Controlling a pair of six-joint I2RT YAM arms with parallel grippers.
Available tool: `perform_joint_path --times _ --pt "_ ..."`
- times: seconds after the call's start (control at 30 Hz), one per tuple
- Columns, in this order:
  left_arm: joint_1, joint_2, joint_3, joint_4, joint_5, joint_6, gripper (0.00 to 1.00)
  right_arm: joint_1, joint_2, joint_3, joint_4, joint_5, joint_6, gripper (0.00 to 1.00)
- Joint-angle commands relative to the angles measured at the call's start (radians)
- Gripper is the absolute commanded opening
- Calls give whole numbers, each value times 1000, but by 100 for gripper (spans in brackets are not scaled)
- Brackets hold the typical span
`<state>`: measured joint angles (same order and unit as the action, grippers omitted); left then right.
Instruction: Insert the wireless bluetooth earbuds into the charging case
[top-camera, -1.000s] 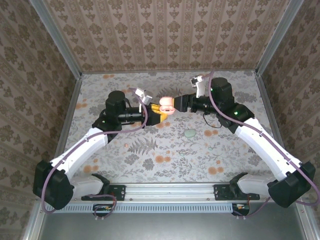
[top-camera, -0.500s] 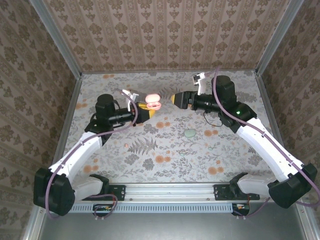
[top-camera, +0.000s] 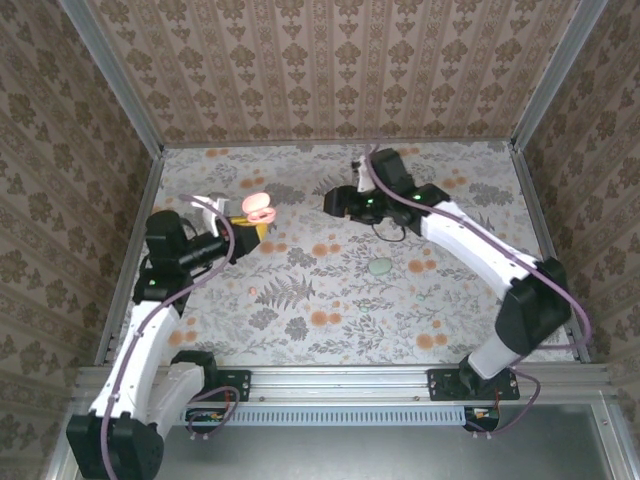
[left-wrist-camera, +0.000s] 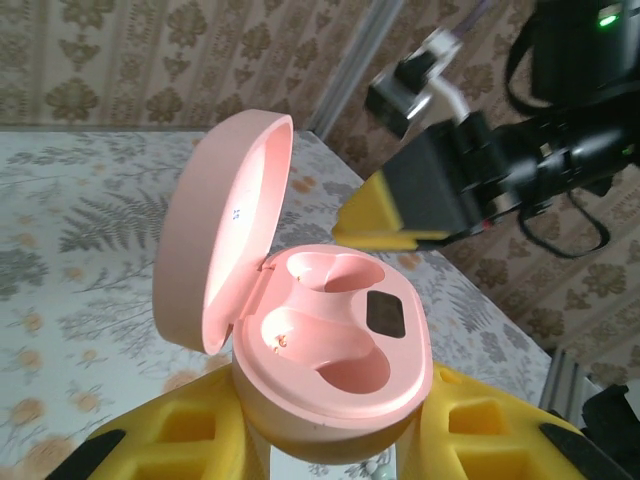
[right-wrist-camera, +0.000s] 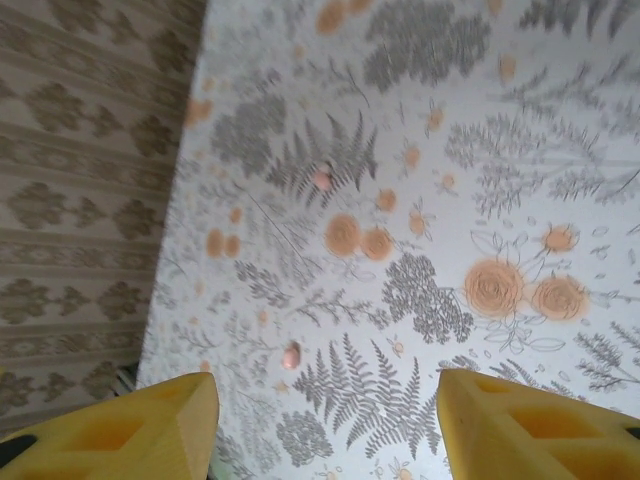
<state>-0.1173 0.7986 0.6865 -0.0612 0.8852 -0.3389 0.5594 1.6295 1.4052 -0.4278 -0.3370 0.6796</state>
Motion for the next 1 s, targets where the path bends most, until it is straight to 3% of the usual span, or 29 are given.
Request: perform_joint_path --times 0.0,0.27,0.4,0.7,0.97 --pt "37 -73 -11 -139 -3 51 12 62 102 92 -57 50 3 58" --pt "66 -194 -9 -273 -23 64 11 203 439 374 -102 117 -72 52" --pt "68 -251 10 -363 -52 94 12 258 536 479 -165 123 -41 47" --pt "70 -363 36 -463 -101 115 12 374 587 428 -134 126 26 38" --pt "69 -398 44 -476 -105 104 12 409 657 461 -131 124 41 37"
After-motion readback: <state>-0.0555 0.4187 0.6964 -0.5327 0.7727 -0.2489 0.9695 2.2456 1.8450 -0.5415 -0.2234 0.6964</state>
